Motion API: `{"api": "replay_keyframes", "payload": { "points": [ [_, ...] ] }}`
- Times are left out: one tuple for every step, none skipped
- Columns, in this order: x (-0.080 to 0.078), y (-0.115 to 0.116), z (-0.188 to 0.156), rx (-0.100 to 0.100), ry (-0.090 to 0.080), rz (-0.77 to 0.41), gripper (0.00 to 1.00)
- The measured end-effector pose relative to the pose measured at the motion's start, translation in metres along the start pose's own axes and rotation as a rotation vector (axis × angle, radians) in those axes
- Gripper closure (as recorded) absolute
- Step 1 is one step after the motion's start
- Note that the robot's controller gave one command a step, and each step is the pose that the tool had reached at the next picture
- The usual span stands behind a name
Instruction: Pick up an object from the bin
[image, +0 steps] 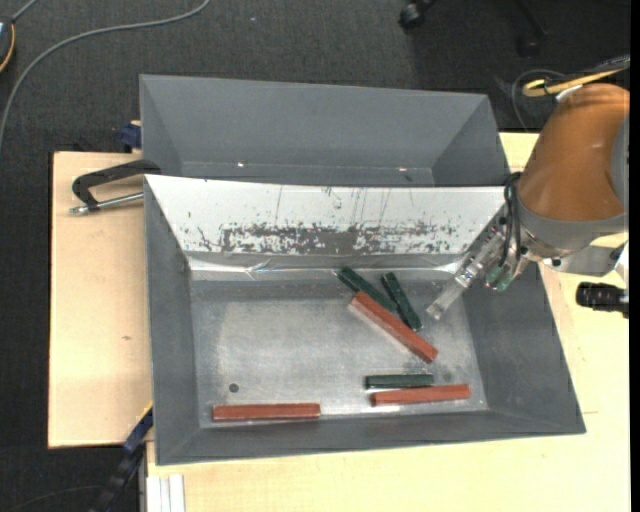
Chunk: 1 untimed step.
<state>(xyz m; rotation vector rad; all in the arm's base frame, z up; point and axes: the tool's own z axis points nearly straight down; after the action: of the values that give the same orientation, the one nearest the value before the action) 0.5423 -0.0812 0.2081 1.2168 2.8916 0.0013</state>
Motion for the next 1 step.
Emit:
{"api": "replay_keyframes", "payload": {
  "points": [
    [0.0329, 0.0038, 0.1419, 0.005, 0.01, -0.131, 0.0]
  ]
}}
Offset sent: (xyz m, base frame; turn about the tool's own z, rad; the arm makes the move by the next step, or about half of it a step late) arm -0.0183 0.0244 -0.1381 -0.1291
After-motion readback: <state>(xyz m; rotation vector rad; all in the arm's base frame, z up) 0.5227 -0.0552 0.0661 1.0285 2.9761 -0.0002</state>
